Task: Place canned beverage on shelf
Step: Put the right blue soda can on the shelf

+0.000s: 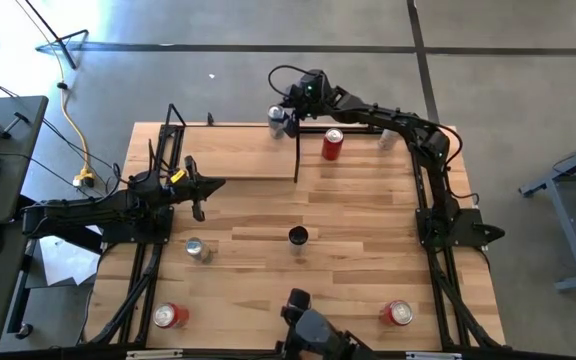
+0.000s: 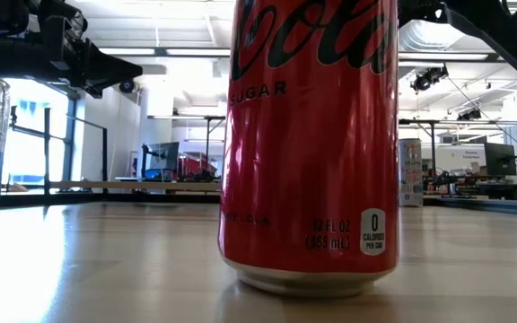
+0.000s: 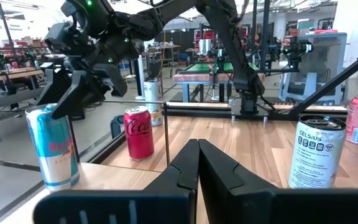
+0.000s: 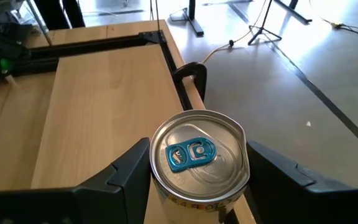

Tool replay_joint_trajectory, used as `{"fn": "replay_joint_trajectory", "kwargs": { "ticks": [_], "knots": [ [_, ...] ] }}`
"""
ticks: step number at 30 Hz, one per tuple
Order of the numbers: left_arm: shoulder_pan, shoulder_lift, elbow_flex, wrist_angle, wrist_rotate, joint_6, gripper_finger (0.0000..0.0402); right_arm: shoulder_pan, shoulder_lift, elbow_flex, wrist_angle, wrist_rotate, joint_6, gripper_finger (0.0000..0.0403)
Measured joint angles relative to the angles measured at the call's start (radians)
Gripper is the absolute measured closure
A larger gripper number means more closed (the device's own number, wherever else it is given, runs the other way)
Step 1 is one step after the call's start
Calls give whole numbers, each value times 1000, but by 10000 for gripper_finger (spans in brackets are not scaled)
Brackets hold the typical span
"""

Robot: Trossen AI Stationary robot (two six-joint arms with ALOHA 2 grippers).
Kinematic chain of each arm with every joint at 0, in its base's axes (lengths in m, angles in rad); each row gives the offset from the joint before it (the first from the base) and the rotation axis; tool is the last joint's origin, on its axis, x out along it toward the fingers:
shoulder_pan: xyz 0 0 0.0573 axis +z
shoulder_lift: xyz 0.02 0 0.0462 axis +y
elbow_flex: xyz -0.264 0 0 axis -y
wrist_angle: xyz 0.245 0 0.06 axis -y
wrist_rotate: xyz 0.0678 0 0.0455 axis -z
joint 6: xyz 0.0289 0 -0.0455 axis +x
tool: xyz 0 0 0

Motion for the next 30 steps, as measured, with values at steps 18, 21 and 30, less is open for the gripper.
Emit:
{"fn": "replay_joint_trajectory", "kwargs": {
  "ticks": [18, 21, 30],
  "knots": [
    [0, 0, 0, 3, 0, 0, 402, 0, 5, 0, -8, 7, 33, 131],
    [0, 0, 0, 3, 0, 0, 401, 0, 3, 0, -8, 7, 32, 130],
    [0, 0, 0, 4, -1, 0, 401, 10, -19, 0, 1, 12, -12, 127]
  ]
}}
